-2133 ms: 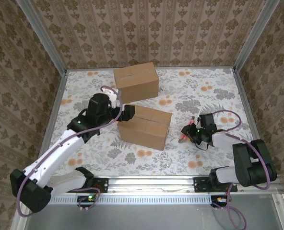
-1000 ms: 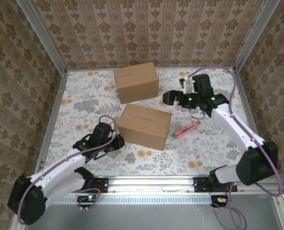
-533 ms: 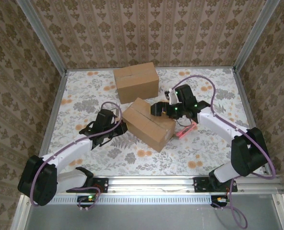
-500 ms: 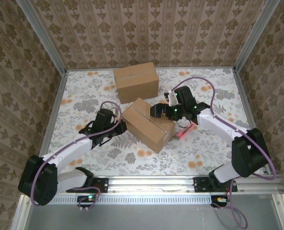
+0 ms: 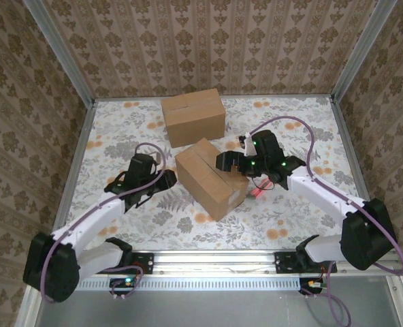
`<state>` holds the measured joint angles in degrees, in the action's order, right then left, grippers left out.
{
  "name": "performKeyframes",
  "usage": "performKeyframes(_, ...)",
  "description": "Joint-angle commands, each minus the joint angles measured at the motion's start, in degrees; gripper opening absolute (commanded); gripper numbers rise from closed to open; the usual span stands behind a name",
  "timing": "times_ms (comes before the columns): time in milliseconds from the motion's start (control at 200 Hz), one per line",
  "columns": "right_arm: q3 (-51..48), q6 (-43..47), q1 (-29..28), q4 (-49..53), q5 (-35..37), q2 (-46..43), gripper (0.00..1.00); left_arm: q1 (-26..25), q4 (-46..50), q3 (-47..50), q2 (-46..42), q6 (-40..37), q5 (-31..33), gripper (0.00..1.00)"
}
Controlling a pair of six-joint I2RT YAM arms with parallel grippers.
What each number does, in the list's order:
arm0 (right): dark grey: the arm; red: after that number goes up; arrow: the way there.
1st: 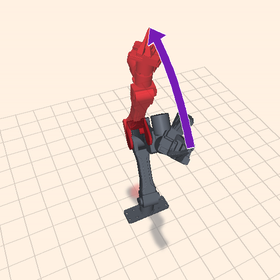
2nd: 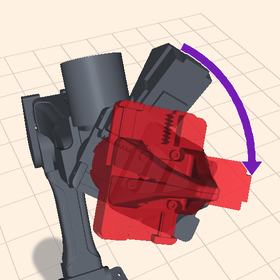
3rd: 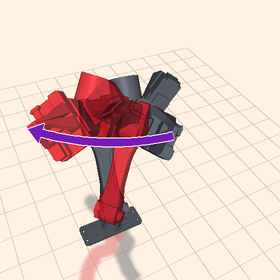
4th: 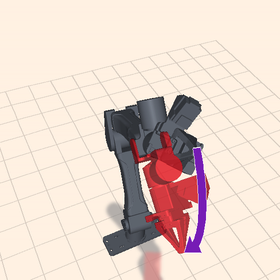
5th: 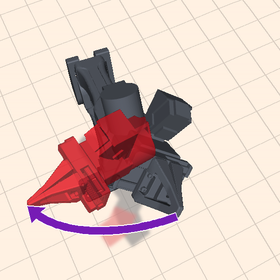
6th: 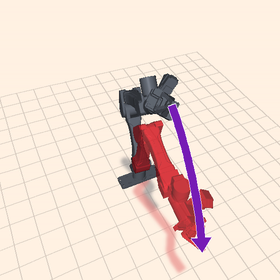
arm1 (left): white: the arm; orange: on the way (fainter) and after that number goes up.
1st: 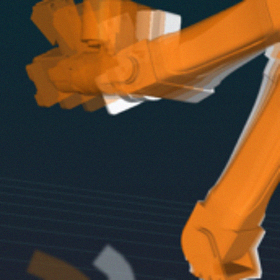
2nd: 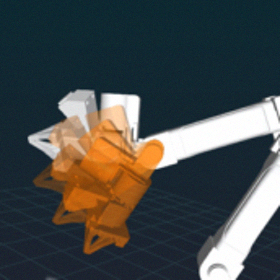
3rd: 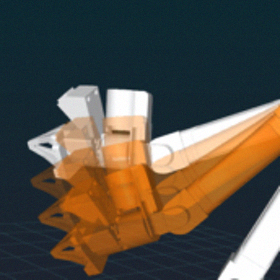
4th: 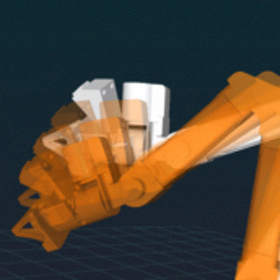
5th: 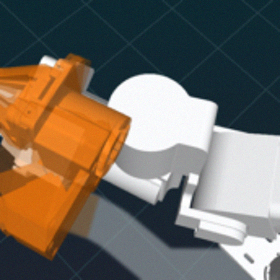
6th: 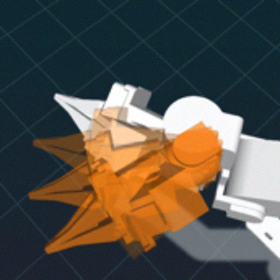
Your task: Unpack the express box
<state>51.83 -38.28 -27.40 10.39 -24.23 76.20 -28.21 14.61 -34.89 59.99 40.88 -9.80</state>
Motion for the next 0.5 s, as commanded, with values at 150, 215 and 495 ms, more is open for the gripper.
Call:
performKeyframes(150,-4.12,-5.32,-1.34,-3.91,3.21,-3.63,1.0,0.69,8.91,1.55,-10.69,4.07,-2.21,0.76)
performKeyframes(215,-4.72,-6.24,-2.0,-4.62,3.7,-4.17,1.0,0.51,5.51,3.26,-12.48,5.97,-6.34,1.0)
performKeyframes(495,-7.18,-10.08,-4.65,-7.45,5.92,-5.79,1.0,-4.16,-5.64,1.5,-9.15,9.43,-12.0,1.0)
